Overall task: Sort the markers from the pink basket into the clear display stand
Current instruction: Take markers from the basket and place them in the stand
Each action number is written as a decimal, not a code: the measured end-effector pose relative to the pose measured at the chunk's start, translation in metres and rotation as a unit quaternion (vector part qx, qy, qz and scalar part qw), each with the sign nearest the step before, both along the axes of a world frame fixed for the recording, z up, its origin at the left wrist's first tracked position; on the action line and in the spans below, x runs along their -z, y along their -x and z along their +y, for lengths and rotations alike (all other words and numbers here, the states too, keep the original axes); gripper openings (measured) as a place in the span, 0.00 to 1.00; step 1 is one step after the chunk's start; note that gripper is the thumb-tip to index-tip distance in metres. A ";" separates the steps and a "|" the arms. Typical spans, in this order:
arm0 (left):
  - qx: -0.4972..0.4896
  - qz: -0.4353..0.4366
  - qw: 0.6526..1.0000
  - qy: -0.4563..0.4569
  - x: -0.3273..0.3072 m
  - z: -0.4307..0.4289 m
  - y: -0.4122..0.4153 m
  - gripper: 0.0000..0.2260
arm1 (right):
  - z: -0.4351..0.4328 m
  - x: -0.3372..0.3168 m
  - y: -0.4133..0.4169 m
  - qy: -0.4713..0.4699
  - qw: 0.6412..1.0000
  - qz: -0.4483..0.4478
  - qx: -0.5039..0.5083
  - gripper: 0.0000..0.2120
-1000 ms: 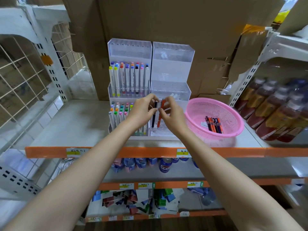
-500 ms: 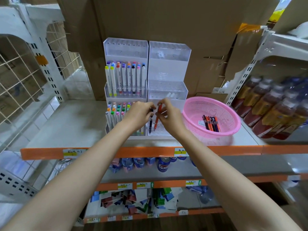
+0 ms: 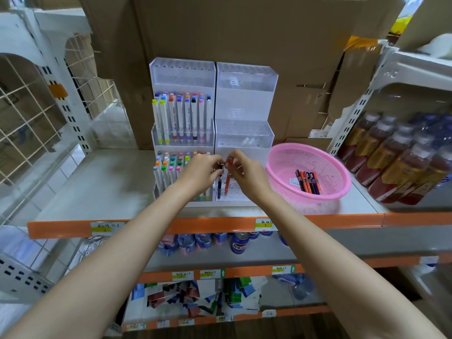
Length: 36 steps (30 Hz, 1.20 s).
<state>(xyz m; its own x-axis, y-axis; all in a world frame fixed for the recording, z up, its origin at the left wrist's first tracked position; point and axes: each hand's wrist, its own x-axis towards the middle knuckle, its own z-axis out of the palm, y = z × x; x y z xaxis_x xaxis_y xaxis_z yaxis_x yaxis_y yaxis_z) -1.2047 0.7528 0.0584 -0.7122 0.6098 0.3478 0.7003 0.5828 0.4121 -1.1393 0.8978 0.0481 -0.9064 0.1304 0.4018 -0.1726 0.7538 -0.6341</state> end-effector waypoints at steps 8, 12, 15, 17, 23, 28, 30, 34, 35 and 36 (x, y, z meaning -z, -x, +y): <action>-0.006 -0.032 0.999 -0.022 -0.001 0.000 0.000 0.08 | 0.001 0.002 0.004 -0.020 1.000 -0.017 -0.002 0.04; -0.006 -0.033 0.999 -0.022 -0.001 -0.001 0.000 0.08 | 0.000 0.003 0.005 -0.017 1.000 -0.012 -0.001 0.04; -0.005 -0.039 0.999 -0.019 -0.001 -0.001 0.001 0.08 | 0.000 0.003 0.006 -0.014 1.000 -0.011 0.000 0.04; -0.004 -0.042 0.999 -0.021 -0.001 -0.001 0.000 0.07 | 0.001 0.001 0.006 -0.015 1.000 -0.011 -0.001 0.04; -0.009 -0.038 0.999 -0.024 -0.001 -0.001 0.000 0.09 | 0.005 0.000 0.010 -0.013 0.999 -0.029 -0.004 0.03; -0.009 -0.038 0.999 -0.028 -0.002 -0.002 -0.002 0.11 | 0.005 -0.003 0.008 -0.016 0.999 -0.045 -0.008 0.09; -0.010 -0.039 0.999 -0.029 -0.002 -0.001 -0.002 0.11 | 0.004 -0.006 0.007 -0.010 0.998 -0.059 -0.018 0.11; -0.013 -0.036 0.999 -0.025 -0.002 -0.001 -0.002 0.10 | 0.003 -0.007 0.006 0.000 0.996 -0.077 -0.042 0.10; -0.013 -0.036 0.999 -0.026 -0.002 -0.001 -0.002 0.10 | 0.004 -0.007 0.006 0.004 0.996 -0.072 -0.043 0.09; -0.014 -0.035 0.999 -0.025 -0.002 -0.001 -0.002 0.10 | 0.005 -0.006 0.007 0.008 0.997 -0.068 -0.042 0.09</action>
